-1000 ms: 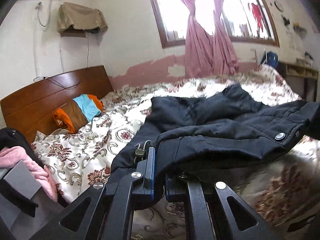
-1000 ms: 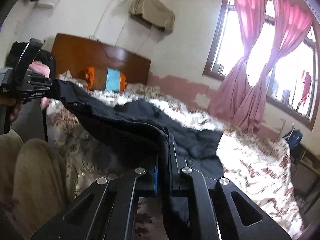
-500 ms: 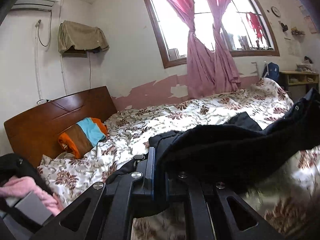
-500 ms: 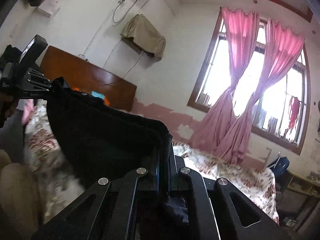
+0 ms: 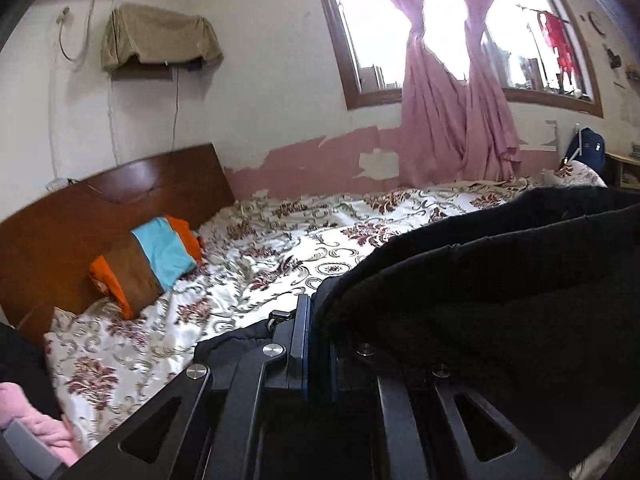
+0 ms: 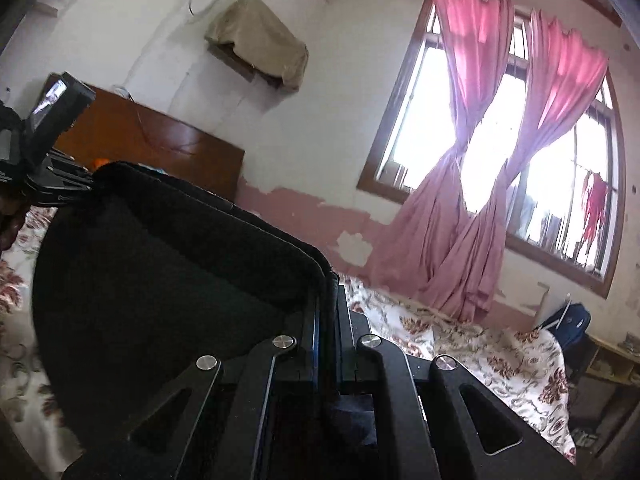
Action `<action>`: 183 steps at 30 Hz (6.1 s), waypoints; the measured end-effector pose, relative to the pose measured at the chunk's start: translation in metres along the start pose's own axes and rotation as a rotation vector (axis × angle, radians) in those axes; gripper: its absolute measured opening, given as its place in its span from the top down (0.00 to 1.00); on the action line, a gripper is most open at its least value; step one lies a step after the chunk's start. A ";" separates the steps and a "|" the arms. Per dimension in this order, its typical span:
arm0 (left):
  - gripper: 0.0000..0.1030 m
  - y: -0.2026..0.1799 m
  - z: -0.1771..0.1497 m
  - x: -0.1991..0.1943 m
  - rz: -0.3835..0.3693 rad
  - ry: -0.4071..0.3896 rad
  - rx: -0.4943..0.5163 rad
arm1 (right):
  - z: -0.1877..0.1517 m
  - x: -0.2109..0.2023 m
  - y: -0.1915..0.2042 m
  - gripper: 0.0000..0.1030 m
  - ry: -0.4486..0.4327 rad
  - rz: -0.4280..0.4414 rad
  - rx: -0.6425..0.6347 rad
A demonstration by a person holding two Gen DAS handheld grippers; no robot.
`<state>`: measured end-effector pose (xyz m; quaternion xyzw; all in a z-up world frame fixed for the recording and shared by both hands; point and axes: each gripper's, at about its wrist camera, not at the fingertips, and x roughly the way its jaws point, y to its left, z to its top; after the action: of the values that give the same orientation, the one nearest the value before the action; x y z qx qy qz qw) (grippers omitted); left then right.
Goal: Fold large clothes
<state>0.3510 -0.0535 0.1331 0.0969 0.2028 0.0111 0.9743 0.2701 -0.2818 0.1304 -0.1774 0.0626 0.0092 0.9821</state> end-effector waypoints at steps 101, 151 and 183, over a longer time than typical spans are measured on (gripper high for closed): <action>0.00 -0.039 -0.054 0.197 -0.256 0.291 -0.214 | -0.150 0.249 -0.035 0.16 0.557 0.229 0.356; 0.00 0.033 -0.106 0.124 0.074 0.137 -0.425 | -0.187 0.165 -0.099 0.10 0.378 0.018 0.655; 0.00 0.102 -0.139 0.199 -0.578 0.453 -0.475 | -0.243 0.255 -0.122 0.01 0.630 0.614 0.802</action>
<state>0.4804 0.0845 -0.0503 -0.1954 0.4222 -0.1946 0.8636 0.4984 -0.4825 -0.0853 0.2392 0.3980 0.2153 0.8591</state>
